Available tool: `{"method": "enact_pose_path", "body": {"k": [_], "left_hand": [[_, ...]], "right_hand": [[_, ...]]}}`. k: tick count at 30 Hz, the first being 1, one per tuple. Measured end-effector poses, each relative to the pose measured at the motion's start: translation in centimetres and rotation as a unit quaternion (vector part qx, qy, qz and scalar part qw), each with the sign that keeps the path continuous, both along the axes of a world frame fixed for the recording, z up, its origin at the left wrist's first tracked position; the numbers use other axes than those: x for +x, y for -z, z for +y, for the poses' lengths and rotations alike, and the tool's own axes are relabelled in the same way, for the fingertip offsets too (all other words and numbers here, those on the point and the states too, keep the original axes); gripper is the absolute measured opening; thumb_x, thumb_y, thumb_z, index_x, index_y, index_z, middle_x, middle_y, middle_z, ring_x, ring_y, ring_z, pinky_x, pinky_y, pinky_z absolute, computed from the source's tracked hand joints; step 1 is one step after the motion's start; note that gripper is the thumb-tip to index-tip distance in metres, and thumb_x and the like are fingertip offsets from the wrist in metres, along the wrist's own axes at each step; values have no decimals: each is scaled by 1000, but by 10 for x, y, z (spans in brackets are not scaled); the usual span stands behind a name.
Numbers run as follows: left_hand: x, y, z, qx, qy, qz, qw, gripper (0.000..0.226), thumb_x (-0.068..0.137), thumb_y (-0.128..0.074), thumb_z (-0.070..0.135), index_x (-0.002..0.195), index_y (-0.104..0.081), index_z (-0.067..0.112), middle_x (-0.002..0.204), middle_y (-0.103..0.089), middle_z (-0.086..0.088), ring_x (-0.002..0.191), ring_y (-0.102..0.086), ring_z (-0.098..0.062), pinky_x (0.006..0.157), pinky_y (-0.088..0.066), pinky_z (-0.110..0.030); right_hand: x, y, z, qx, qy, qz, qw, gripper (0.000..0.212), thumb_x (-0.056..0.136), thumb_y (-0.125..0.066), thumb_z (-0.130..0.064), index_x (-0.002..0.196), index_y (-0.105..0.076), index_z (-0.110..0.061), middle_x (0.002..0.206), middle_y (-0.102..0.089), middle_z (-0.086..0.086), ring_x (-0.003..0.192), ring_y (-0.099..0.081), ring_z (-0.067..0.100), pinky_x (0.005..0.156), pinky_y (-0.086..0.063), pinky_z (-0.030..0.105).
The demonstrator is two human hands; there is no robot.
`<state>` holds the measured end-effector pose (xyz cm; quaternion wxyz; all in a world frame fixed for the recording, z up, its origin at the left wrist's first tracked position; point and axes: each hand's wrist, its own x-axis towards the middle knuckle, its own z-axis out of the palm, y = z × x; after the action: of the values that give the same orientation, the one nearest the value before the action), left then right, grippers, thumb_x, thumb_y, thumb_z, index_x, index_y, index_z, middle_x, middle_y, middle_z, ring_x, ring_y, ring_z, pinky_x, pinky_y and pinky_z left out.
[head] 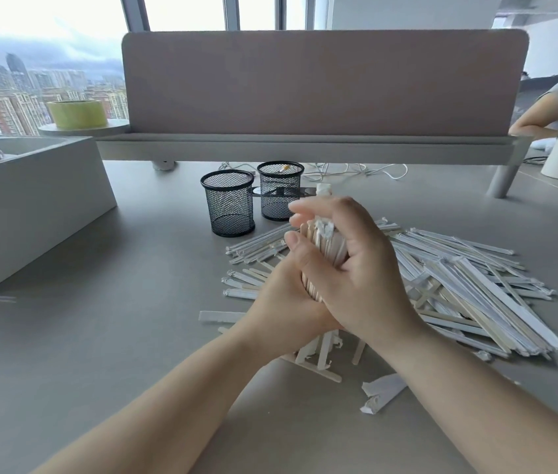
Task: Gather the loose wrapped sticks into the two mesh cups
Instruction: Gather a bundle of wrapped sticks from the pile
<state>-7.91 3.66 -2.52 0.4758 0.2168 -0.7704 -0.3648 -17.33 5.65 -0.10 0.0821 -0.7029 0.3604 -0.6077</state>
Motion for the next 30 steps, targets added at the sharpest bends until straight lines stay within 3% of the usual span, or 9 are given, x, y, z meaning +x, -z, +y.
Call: {"method": "enact_pose_path", "body": {"k": [4,7,11,14,17,21,23,26,30], "left_hand": [[1,-1,0,30,49,2,998,40,73,-65,-21,106,-58,1,92,-65,-5,91,-61,-6,77,-50,-25],[1,0,0,43,40,4,998,38,74,-63,-20,99,-61,9,87,-63,1,85,-60,-5,73,-49,-25],[-1,1,2,56,0,2,998,25,73,-64,-3,81,-57,18,71,-58,12,73,-55,-2,64,-43,-22],[-3,2,5,68,-28,25,997,15,70,-63,6,79,-57,16,62,-60,15,65,-56,3,59,-43,-14],[-6,-2,6,34,-57,46,997,9,72,-61,12,77,-56,17,60,-59,15,63,-54,4,57,-41,-12],[-8,-6,2,-19,-65,84,994,31,81,-56,-14,91,-61,15,81,-63,13,82,-59,3,74,-45,-14],[-6,-2,2,-18,-65,60,996,43,79,-56,-17,96,-61,22,87,-65,18,87,-60,9,76,-47,-10],[-2,7,2,12,-67,8,998,48,78,-62,-12,92,-57,33,85,-65,30,83,-57,19,72,-45,-3],[0,9,-4,69,-55,0,996,41,70,-70,-9,105,-60,12,91,-66,3,83,-61,7,71,-51,-13]], "right_hand": [[-2,0,2,26,-24,-22,999,50,85,-67,-16,129,-47,-27,117,-61,-8,103,-63,10,92,-48,26],[-2,1,-4,-18,-5,-12,1000,33,83,-67,-15,115,-60,-10,116,-60,2,109,-61,16,94,-48,29],[-3,1,-7,-39,45,-12,998,19,84,-63,-23,85,-68,-4,101,-67,5,102,-62,11,89,-44,18],[-2,-4,-6,-47,40,-21,998,14,85,-65,-18,81,-68,-5,95,-70,5,96,-64,8,85,-44,15],[-2,-14,-1,-59,10,-8,998,11,86,-67,-11,95,-68,-7,99,-68,2,98,-63,7,88,-44,16],[-1,-17,4,59,-50,-31,997,59,74,-77,-23,124,-45,-22,120,-60,-6,112,-58,5,97,-46,28],[-1,-11,3,147,-60,-37,987,71,70,-82,-24,126,-39,-29,117,-64,-7,103,-64,8,94,-50,33],[-2,0,-3,216,-57,-40,974,69,68,-85,-18,122,-43,-29,95,-71,-5,89,-68,4,86,-49,18],[-3,3,-9,231,-46,-49,971,36,71,-82,-19,100,-61,-19,83,-71,-2,80,-67,6,77,-49,17]]}}
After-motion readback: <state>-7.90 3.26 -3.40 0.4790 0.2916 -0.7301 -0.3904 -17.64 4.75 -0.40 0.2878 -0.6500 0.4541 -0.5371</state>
